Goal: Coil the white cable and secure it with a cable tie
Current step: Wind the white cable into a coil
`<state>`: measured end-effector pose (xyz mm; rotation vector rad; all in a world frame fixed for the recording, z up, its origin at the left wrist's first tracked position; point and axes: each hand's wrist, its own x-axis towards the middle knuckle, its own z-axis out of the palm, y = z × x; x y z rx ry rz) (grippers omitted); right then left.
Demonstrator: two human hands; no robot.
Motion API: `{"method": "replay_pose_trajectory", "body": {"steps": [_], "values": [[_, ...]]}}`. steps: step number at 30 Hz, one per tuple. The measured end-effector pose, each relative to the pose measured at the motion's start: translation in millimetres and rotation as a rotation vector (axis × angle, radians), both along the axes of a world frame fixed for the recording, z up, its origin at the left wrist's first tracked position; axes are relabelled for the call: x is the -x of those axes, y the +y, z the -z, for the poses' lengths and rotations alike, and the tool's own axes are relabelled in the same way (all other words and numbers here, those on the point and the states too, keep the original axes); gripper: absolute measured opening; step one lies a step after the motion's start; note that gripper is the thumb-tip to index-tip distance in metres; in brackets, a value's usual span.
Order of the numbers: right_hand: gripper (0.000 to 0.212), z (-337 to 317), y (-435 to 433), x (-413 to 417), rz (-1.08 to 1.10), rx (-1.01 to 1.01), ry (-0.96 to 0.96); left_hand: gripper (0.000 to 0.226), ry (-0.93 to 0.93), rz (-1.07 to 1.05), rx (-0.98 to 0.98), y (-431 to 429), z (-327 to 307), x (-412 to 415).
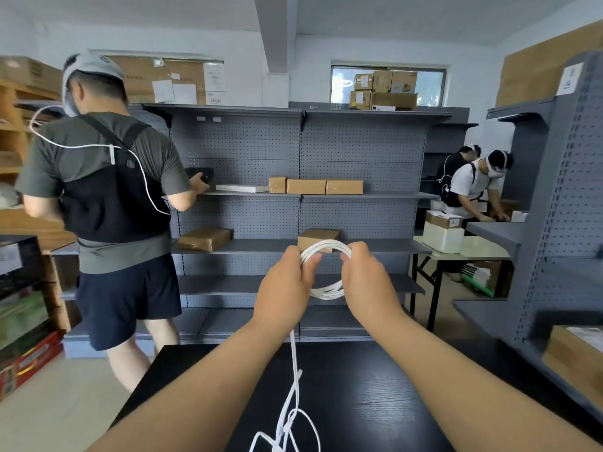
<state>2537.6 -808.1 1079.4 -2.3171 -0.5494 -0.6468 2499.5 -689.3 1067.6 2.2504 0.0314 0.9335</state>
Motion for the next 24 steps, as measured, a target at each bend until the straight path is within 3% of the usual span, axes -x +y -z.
{"method": "replay_pose_trajectory", "body": {"steps": [3,6,10,13,17,24], "values": [[0.021,3,3,8,-0.065,-0.168,0.037,0.019,-0.124,0.171,0.316,-9,2,3],[0.021,8,1,11,-0.136,-0.228,0.093,0.018,-0.123,0.233,0.438,-10,1,8],[0.018,10,-6,11,-0.245,-0.179,0.184,0.021,-0.081,0.152,0.222,-8,-3,9],[0.015,7,-15,11,-0.217,0.0,0.109,0.023,-0.059,0.085,-0.007,-6,-8,9],[0.021,1,-23,7,-0.167,0.249,-0.013,0.017,-0.008,0.099,-0.138,-3,-18,12],[0.018,5,-6,9,-0.224,-0.153,0.099,0.021,-0.094,0.046,0.025,-11,-19,2]]}}
